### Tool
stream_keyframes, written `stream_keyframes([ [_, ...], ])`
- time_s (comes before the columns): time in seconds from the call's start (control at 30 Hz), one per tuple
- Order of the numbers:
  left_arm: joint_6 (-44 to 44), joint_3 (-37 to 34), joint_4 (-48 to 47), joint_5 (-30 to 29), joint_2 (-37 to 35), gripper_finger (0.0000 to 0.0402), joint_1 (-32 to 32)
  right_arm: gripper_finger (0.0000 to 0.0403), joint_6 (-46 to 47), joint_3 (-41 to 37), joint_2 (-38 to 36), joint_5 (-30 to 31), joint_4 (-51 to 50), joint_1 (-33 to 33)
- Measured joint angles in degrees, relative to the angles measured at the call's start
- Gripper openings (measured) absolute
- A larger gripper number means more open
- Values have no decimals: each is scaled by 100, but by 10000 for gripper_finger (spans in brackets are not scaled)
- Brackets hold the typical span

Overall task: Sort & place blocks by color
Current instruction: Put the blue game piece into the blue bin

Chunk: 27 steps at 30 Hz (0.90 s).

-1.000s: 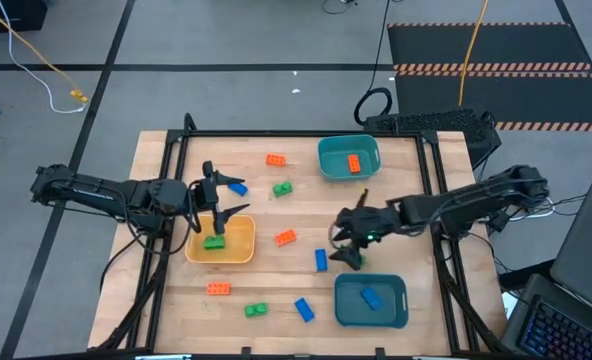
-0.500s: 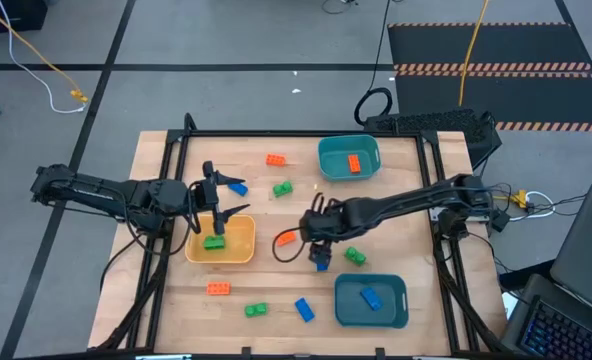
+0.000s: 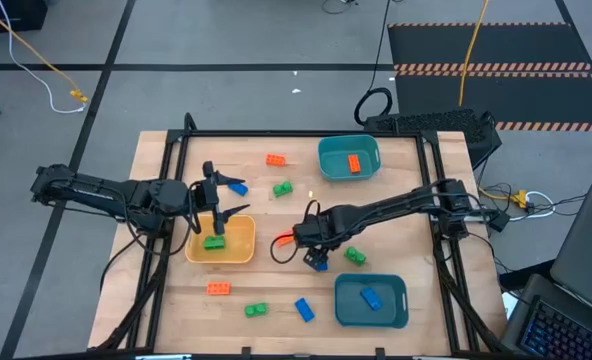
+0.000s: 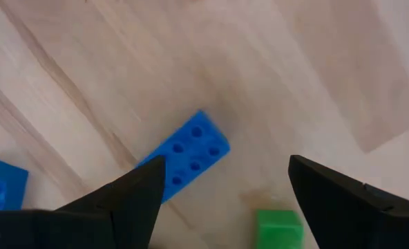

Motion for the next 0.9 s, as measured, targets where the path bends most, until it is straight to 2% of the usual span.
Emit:
stream_keyframes([
  [0.37, -4, 0, -2, 0, 0, 308, 0, 271, 156, -2, 139, -311, 91, -2],
  [0.7, -6, 0, -2, 0, 0, 308, 1, 270, 122, -2, 188, -328, 300, 25],
  [0.9, -8, 0, 0, 0, 0, 308, 2, 270, 57, -8, 538, -748, 362, 55],
])
